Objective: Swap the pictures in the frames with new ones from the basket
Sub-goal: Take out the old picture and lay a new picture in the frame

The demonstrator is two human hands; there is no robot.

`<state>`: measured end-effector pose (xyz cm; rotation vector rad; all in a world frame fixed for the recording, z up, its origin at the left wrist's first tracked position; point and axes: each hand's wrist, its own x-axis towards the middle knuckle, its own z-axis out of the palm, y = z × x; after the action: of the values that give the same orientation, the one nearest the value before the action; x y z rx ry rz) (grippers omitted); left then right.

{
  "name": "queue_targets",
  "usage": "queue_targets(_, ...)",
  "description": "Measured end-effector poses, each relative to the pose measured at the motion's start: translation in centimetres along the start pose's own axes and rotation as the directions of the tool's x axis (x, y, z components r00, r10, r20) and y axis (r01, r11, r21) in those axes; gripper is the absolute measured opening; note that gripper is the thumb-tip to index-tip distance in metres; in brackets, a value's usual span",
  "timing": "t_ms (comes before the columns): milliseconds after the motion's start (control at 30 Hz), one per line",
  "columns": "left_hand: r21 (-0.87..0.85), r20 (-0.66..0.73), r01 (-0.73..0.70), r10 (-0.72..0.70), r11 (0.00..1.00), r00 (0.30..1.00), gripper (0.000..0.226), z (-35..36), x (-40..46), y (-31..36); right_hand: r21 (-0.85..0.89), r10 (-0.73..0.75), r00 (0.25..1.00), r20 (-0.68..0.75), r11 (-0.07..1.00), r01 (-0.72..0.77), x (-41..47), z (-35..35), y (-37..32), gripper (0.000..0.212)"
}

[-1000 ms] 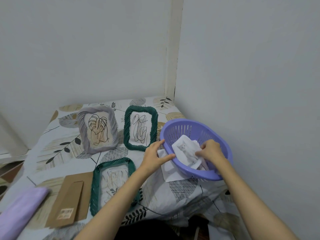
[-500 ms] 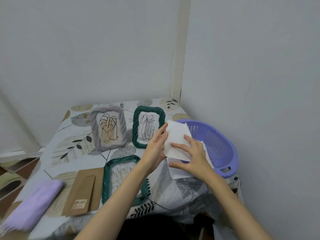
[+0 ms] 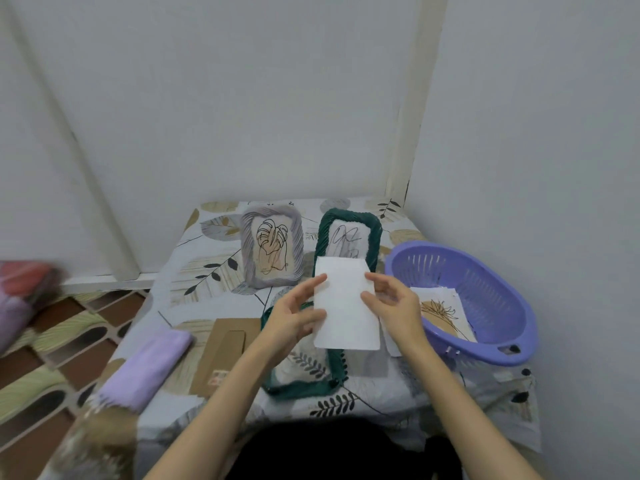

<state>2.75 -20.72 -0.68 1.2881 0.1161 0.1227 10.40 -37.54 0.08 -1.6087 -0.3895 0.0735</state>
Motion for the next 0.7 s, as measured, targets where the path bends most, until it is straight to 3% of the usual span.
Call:
queue_targets(133,0.107,-0.06,0.018,-0.012,0.994,0.998,0.056,-2.3,-1.1,-0.4,0.012,0.063,0.99,0.126,0.998,-0.065,0.1,2.1,0.9,0.039)
queue_targets(267,0.29,-0.134,0.049,-0.01,0.956,0.991,0.055,-5.0,-2.6,-0.8,-0.154,0.095,0.961,0.259,0.987,-0.056,0.1,3.9,2.9,0.048)
queue_targets(433,0.599,-0.122,0.15,-0.096,0.787,0.988,0.07,-7.8,-3.2,-2.6,-0.371,0.152,0.918,0.367,0.929,-0.006,0.6,5.0,5.0,0.052)
queue_targets(567,0.885,-0.096,0.126,-0.091,0.448,0.991,0.083,-8.8,-2.5,-3.5,-0.538,0.185,0.906,0.38,0.841,0.054,1.5,5.2,7.0,0.053)
queue_targets(700,0.928,-0.045,0.09,-0.13,0.361,0.99,0.084,-9.4,-2.0,-3.8,-0.698,0.198,0.877,0.438,0.689,0.194,1.5,5.3,7.0,0.059)
